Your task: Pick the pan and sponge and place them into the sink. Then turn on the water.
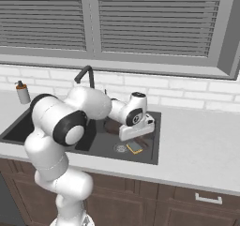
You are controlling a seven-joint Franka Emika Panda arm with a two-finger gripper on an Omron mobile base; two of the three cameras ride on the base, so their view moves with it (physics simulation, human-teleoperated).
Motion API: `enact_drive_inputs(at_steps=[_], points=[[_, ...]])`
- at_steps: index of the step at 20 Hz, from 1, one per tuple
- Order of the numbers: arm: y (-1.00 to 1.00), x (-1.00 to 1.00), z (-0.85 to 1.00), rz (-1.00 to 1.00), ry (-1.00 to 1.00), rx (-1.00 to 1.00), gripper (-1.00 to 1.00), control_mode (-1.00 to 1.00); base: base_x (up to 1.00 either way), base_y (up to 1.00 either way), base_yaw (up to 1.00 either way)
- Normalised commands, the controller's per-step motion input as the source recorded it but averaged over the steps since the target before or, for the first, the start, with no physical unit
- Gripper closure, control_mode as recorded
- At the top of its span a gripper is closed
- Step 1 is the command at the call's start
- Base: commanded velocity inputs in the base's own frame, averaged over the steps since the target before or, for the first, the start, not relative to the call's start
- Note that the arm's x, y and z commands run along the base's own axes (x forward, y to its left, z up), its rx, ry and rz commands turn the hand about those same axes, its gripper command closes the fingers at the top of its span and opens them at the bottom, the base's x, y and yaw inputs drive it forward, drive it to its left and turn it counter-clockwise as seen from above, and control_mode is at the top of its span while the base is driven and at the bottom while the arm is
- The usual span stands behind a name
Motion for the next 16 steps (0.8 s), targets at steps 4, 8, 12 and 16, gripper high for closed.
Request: enact_drive_inputs(at_steps=[4, 8, 12, 16], points=[[0.31, 0.13, -0.23, 0.31, 0.2, 0.0, 1.0, -1.0, 0.0, 0.0, 0.0], [0.31, 0.33, -0.26, 0.26, 0.18, 0.0, 1.0, -1.0, 0.0, 0.0, 0.0], [0.31, 0.37, -0.3, 0.24, 0.16, 0.0, 1.0, -1.0, 0.0, 0.0, 0.0], [0.07, 0.32, -0.29, 0.21, 0.12, 0.0, 1.0, -1.0, 0.0, 0.0, 0.0]])
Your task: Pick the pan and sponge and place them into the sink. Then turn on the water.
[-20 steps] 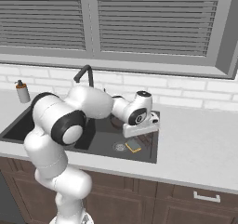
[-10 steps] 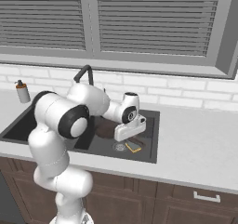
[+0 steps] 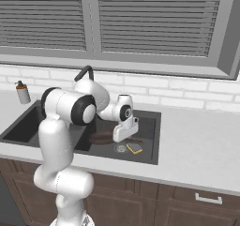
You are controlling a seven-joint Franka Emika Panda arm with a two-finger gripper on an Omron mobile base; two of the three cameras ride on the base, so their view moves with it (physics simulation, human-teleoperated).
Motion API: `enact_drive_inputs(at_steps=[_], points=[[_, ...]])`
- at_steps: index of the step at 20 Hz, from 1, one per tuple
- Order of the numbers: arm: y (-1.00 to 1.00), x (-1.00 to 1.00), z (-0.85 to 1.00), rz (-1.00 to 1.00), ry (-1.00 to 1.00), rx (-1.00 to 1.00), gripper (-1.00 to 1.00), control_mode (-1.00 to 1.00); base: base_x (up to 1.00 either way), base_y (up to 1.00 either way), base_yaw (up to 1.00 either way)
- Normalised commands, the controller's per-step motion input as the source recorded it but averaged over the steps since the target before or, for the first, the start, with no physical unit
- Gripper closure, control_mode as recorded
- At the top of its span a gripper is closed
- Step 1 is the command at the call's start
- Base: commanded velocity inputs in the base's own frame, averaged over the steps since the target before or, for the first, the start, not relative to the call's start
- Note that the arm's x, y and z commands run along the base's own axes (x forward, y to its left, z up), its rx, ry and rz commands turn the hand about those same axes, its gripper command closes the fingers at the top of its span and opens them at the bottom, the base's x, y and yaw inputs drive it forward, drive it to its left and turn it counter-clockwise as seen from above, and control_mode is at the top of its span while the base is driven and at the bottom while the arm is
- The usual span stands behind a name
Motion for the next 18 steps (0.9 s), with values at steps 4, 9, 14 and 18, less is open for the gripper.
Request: enact_drive_inputs(at_steps=[4, 9, 14, 18], points=[[0.0, 0.18, -0.33, 0.15, 0.04, 0.0, 1.0, -1.0, 0.0, 0.0, 0.0], [0.0, 0.14, -0.42, 0.07, 0.0, 0.0, 1.0, -1.0, 0.0, 0.0, 0.0], [0.0, 0.19, -0.47, 0.01, 0.0, 0.0, 1.0, -1.0, 0.0, 0.0, 0.0], [0.0, 0.26, -0.43, 0.0, 0.0, 0.01, 1.0, -1.0, 0.0, 0.0, 0.0]])
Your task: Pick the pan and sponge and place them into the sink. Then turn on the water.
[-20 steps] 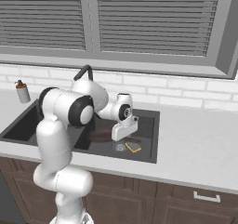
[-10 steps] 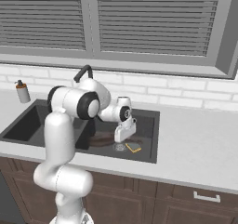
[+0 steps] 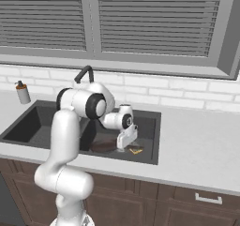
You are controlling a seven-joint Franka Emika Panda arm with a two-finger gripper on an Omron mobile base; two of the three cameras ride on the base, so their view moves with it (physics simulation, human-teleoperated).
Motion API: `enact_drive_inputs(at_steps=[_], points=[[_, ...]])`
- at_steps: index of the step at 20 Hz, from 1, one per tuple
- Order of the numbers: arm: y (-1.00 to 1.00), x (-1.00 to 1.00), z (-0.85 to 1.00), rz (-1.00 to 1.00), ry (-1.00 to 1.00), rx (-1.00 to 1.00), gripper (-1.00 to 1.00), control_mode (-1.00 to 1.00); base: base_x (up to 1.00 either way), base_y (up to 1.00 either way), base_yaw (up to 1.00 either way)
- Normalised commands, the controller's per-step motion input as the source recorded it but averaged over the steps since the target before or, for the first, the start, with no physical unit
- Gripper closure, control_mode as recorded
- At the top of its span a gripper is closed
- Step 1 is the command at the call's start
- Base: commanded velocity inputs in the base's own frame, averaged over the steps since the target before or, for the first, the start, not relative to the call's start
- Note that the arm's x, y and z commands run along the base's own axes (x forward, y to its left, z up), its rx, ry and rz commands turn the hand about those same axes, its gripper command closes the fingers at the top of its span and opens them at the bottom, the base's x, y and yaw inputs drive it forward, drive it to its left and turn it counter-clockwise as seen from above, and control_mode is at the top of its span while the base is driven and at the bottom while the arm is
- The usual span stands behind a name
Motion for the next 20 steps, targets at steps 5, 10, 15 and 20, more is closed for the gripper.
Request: enact_drive_inputs(at_steps=[5, 10, 15, 20], points=[[-0.07, 0.39, -0.35, 0.0, -0.01, 0.03, 1.0, -1.0, 0.0, 0.0, 0.0], [-0.08, 0.37, -0.41, 0.0, -0.03, 0.03, 1.0, -1.0, 0.0, 0.0, 0.0], [0.0, 0.25, -0.51, 0.0, -0.04, 0.01, 1.0, -1.0, 0.0, 0.0, 0.0], [0.0, 0.17, -0.51, 0.0, -0.02, 0.04, 1.0, -1.0, 0.0, 0.0, 0.0]])
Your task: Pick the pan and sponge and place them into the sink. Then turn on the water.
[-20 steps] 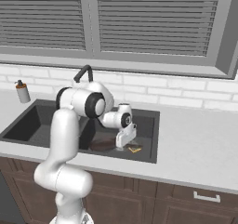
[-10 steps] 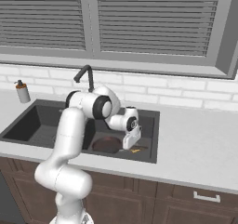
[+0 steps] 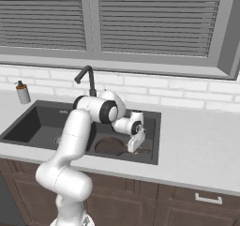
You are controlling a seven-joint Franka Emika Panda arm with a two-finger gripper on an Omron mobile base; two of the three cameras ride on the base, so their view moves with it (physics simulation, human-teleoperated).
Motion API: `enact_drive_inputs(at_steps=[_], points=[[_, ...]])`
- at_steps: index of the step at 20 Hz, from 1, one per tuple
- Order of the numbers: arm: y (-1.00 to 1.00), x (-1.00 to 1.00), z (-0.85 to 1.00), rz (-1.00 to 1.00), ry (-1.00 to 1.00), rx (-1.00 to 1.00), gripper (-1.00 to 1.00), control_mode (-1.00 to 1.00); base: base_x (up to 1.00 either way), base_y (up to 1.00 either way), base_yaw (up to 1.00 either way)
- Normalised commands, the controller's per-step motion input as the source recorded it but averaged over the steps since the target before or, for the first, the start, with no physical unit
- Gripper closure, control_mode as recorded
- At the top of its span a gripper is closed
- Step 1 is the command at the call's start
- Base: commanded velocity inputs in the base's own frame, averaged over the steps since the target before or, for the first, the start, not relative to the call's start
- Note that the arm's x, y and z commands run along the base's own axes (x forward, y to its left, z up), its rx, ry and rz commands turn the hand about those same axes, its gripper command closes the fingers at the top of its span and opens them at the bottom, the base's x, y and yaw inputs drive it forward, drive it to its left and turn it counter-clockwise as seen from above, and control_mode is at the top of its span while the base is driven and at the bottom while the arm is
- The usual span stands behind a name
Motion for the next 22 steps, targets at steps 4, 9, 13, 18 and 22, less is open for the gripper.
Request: enact_drive_inputs(at_steps=[4, 9, 13, 18, 22], points=[[0.0, 0.1, -0.22, 0.0, 0.0, 0.02, 1.0, -1.0, 0.0, 0.0, 0.0], [0.0, 0.0, 0.0, 0.01, -0.01, 0.0, -1.0, -1.0, 0.0, 0.0, 0.0], [0.02, -0.08, 0.37, 0.0, -0.1, 0.02, -1.0, -1.0, 0.0, 0.0, 0.0], [0.06, -0.13, 0.61, 0.0, -0.11, 0.0, -1.0, -1.0, 0.0, 0.0, 0.0], [0.01, -0.23, 0.86, -0.05, -0.11, 0.0, -1.0, -1.0, 0.0, 0.0, 0.0]])
